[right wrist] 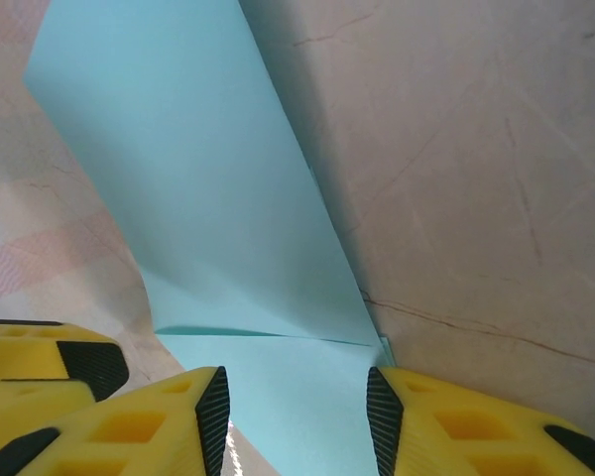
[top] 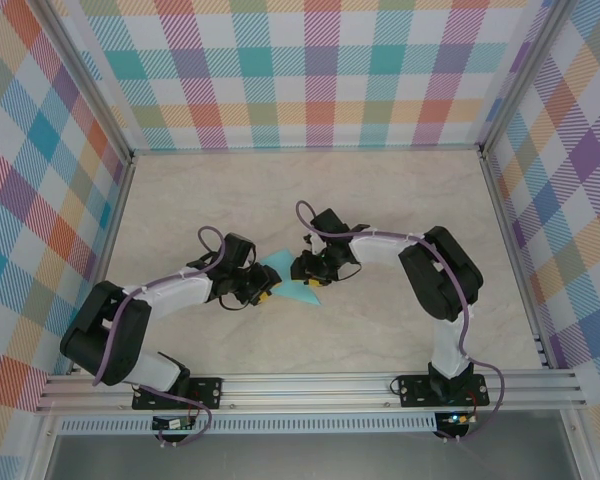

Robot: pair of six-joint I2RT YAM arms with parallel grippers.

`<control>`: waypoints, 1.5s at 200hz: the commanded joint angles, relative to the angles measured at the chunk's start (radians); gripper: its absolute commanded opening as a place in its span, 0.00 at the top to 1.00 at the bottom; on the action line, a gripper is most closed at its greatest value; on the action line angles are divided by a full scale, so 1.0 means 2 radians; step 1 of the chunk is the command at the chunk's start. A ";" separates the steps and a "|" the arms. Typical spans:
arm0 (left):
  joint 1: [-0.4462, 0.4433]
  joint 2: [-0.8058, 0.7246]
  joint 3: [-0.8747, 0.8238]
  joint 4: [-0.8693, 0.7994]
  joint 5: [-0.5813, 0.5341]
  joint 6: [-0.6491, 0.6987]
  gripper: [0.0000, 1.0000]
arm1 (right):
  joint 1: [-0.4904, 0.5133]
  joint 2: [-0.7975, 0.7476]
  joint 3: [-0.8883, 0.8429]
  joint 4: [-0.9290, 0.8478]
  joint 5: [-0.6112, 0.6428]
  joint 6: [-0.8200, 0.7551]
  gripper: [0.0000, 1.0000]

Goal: Fold a paper plane with a square sheet of paper (pick it up from the middle)
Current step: Fold the wing for the fifth time at the center of the table.

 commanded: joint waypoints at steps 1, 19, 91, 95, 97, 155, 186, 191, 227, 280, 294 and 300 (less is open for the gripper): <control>-0.008 0.008 -0.006 0.010 -0.003 -0.013 0.61 | -0.009 0.013 -0.013 0.013 -0.021 0.016 0.58; -0.010 0.013 -0.007 0.015 -0.008 -0.020 0.62 | -0.016 0.014 -0.021 0.029 -0.037 0.025 0.58; -0.011 0.032 -0.009 0.038 -0.009 -0.027 0.64 | -0.030 0.016 -0.039 0.058 -0.065 0.044 0.58; -0.011 0.033 -0.009 0.041 -0.008 -0.027 0.65 | -0.030 0.017 -0.039 0.058 -0.065 0.045 0.58; -0.011 0.034 -0.010 0.042 -0.008 -0.027 0.65 | -0.030 0.017 -0.039 0.058 -0.066 0.045 0.58; -0.011 0.053 -0.011 0.067 0.005 -0.034 0.65 | -0.035 0.015 -0.042 0.062 -0.072 0.046 0.58; -0.011 0.041 -0.012 0.055 -0.001 -0.035 0.65 | -0.036 0.017 -0.042 0.061 -0.072 0.048 0.58; -0.012 0.037 -0.013 0.052 -0.004 -0.036 0.65 | -0.036 0.018 -0.042 0.061 -0.072 0.048 0.58; -0.012 0.017 -0.026 0.033 -0.030 -0.039 0.65 | -0.037 0.022 -0.042 0.062 -0.069 0.051 0.62; -0.012 0.036 -0.026 0.075 -0.006 -0.040 0.67 | -0.039 0.026 -0.046 0.062 -0.068 0.054 0.65; -0.012 0.038 -0.024 0.092 0.001 -0.040 0.69 | -0.039 0.025 -0.047 0.064 -0.069 0.054 0.66; -0.012 0.038 -0.024 0.094 0.002 -0.040 0.70 | -0.040 0.025 -0.048 0.065 -0.069 0.055 0.65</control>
